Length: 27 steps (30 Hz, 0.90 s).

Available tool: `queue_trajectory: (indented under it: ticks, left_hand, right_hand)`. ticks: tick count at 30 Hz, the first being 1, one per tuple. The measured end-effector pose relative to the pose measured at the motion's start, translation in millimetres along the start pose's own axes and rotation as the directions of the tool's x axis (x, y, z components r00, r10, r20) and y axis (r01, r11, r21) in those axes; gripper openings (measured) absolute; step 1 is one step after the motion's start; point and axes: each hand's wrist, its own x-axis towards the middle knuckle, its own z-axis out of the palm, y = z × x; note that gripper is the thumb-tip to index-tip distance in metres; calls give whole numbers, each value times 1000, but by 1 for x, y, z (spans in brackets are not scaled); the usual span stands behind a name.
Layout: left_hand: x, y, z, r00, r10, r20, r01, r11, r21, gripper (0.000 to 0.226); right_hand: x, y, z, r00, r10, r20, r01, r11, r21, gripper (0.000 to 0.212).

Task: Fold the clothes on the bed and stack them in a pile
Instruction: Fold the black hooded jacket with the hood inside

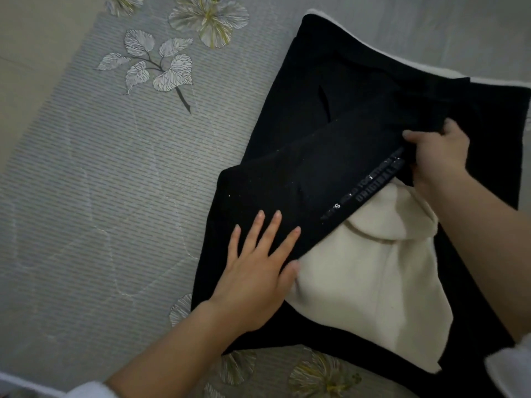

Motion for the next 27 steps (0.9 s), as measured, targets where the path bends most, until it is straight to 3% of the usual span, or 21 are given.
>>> queue_trajectory:
  ticks: [2,3,5,7,8,9,11,13,15,17,22,24,27]
  left_hand:
    - [1,-5,-2,1000,-21,-6,21,1000,21,53]
    - [2,-7,-1,1000,-25,4,25,998,53,53]
    - [2,-7,5,1000,-20,-9,21,995,99,52]
    - [3,-6,9,998,-9,-54,13,997,80,51]
    - [5,-5,11,998,-2,-62,6,998,61,50]
    - [5,-5,12,998,2,-58,1,998,59,50]
    - [7,-6,16,999,2,-39,2,993,116,51]
    - [9,-7,18,1000,-11,-27,15,987,161,50]
    - [10,-5,18,1000,-24,-10,25,987,161,50]
    - [10,-4,15,999,-32,28,28,989,146,51]
    - [-9,7,5,999,20,25,-21,1000,20,56]
    - [-29,16,8,994,108,7,-109,993,36,61]
    - [-56,26,19,974,200,108,-215,964,157,68]
  right_hand:
    - [2,8,-3,999,-7,-42,2,993,-117,42]
    - [5,13,-5,996,14,-82,-35,965,-258,57]
    - [2,21,-6,992,-62,-110,-16,803,-595,79]
    - [-18,26,-2,937,-345,58,261,577,-774,82]
    - [-30,32,0,853,-480,205,441,452,-776,78]
    - [-40,40,1,772,-525,358,573,331,-750,73]
    - [-56,61,-3,721,-371,585,671,167,-722,64]
    - [-61,81,-11,766,-131,629,640,68,-765,63]
    - [-59,85,-12,783,-82,616,622,75,-780,63]
    - [-60,77,-10,775,-81,627,632,148,-761,64]
    - [-101,64,-68,752,-271,601,659,282,-697,63]
    - [-129,74,-115,759,-299,578,649,286,-705,67]
    - [-175,104,-188,812,-174,557,584,242,-775,76]
